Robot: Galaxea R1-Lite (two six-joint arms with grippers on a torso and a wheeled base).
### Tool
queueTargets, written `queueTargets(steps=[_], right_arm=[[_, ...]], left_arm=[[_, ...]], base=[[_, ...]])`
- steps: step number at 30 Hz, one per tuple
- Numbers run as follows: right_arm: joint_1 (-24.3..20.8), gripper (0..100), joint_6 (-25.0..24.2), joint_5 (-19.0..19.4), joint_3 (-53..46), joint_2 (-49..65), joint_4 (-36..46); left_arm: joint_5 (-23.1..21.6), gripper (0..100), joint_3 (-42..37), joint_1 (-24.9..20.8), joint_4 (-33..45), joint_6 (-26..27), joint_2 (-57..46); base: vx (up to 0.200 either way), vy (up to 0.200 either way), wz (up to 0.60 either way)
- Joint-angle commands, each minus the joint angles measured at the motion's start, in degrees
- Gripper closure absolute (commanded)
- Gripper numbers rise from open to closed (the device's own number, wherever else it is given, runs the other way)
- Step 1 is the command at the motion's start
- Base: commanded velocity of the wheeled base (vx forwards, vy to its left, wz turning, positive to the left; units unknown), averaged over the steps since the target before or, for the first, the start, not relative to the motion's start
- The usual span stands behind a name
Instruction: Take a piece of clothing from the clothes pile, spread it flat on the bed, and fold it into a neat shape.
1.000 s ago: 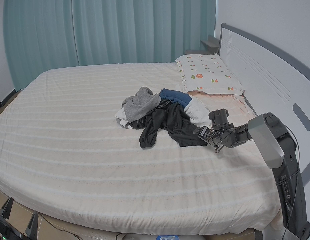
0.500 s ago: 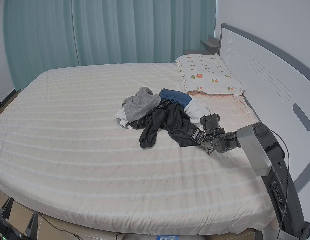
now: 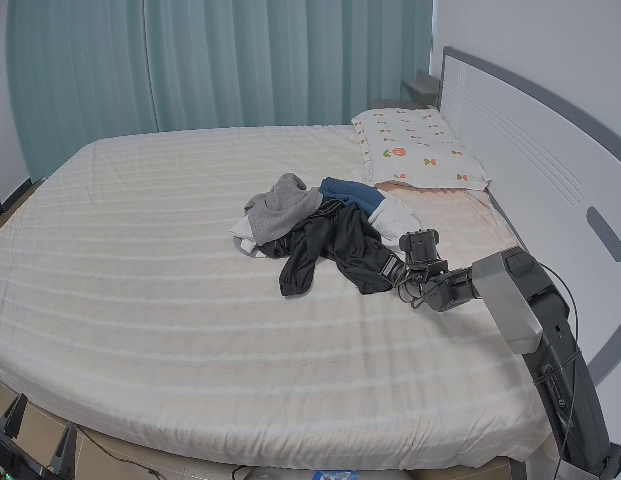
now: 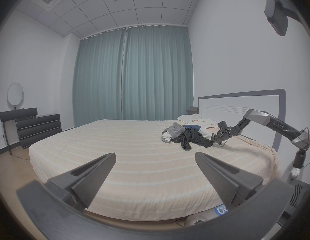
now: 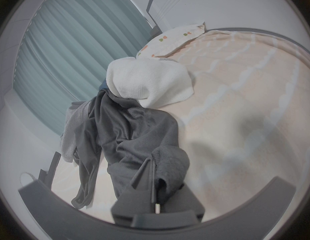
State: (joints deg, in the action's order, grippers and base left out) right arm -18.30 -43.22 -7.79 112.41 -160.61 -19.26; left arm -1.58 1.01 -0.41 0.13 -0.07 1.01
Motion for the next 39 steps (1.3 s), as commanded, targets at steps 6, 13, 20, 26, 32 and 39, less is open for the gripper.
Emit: queueTargets(steps=[6, 13, 20, 26, 32, 39], right_arm=[[-0.4, 100, -7.1, 7.2, -30.0, 22.4, -12.0], [-3.1, 100, -11.0, 14.6, -54.3, 39.9, -23.1], [-5.9, 100, -11.0, 18.4, -70.1, 54.5, -28.6], [-7.4, 100, -10.8, 20.7, -75.9, 65.7, -28.4], [-8.2, 100, -10.6, 22.4, -78.8, 73.4, -27.8], [-8.8, 100, -10.7, 24.8, -78.3, 79.0, -28.5]], left_arm=[[0.0, 0, -0.9, 0.0, 0.0, 0.0, -0.3], [0.0, 0, -0.9, 0.0, 0.0, -0.1, -0.3], [-0.4, 0, -0.9, 0.0, -0.2, 0.9, -0.3], [-0.4, 0, -0.9, 0.0, -0.4, 3.4, -0.4], [0.4, 0, 10.1, -0.5, -5.1, -3.8, 2.7], [-8.2, 0, 18.8, -0.8, -4.4, 0.8, 21.0]], base=[[0.000, 0.000, 0.00], [0.000, 0.000, 0.00], [0.000, 0.000, 0.00], [0.000, 0.000, 0.00], [0.000, 0.000, 0.00], [0.000, 0.000, 0.00]])
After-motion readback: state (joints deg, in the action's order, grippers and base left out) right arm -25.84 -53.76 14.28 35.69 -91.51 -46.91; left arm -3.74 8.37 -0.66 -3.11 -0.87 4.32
